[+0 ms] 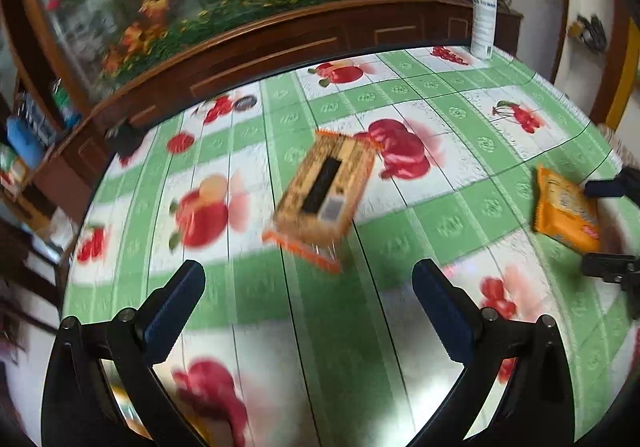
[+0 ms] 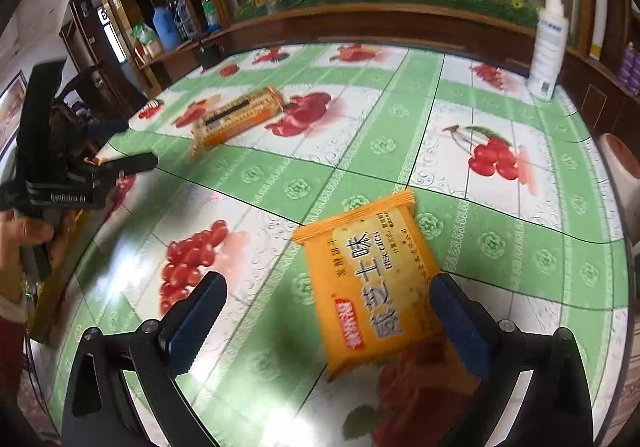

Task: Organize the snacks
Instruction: 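Grasp the brown barcode cracker pack with the left gripper while the right grasps the orange cheese biscuit pack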

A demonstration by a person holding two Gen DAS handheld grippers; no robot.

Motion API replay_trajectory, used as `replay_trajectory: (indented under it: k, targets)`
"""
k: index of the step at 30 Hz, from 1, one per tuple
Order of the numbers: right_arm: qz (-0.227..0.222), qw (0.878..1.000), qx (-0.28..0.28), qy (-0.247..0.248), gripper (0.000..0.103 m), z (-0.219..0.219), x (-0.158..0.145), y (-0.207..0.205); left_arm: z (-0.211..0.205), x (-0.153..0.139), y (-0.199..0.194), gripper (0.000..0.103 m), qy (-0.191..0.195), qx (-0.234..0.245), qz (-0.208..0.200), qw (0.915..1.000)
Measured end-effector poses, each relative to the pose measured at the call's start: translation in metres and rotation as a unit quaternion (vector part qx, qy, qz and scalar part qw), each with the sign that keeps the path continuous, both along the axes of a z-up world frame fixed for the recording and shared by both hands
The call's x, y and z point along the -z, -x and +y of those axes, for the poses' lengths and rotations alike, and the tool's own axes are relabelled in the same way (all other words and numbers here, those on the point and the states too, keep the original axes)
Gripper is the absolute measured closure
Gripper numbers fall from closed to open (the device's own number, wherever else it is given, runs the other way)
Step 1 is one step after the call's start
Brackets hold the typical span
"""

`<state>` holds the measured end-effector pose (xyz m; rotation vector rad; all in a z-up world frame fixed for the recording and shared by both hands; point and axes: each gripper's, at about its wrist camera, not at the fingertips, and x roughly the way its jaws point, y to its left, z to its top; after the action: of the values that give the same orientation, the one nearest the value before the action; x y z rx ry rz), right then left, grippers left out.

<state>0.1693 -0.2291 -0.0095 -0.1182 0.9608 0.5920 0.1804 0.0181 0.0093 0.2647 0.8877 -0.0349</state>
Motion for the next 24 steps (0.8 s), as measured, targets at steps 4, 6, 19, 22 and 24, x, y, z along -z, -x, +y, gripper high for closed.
replay_trajectory:
  k: [4, 6, 19, 22, 24]
  targets:
    - [-0.002, 1.0, -0.001, 0.002, 0.0, -0.001, 0.0, -0.005, -0.008, 0.01, -0.028, 0.0, -0.027, 0.023, 0.008, 0.9993]
    - [-0.005, 1.0, -0.002, 0.006, 0.0, -0.001, 0.0, -0.007, -0.011, 0.015, -0.038, 0.0, -0.032, 0.027, 0.014, 0.999]
    - [-0.004, 0.997, -0.013, 0.078, 0.0, 0.01, 0.02, -0.019, -0.014, 0.043, -0.088, 0.0, -0.02, 0.018, 0.045, 0.9986]
    - [-0.005, 0.996, -0.011, 0.091, 0.0, 0.012, 0.025, -0.02, -0.009, 0.044, -0.09, 0.0, 0.002, 0.008, 0.05, 0.9987]
    - [-0.004, 0.996, -0.01, 0.09, 0.0, 0.013, 0.025, -0.019, -0.008, 0.046, -0.09, 0.0, 0.012, 0.008, 0.051, 0.9986]
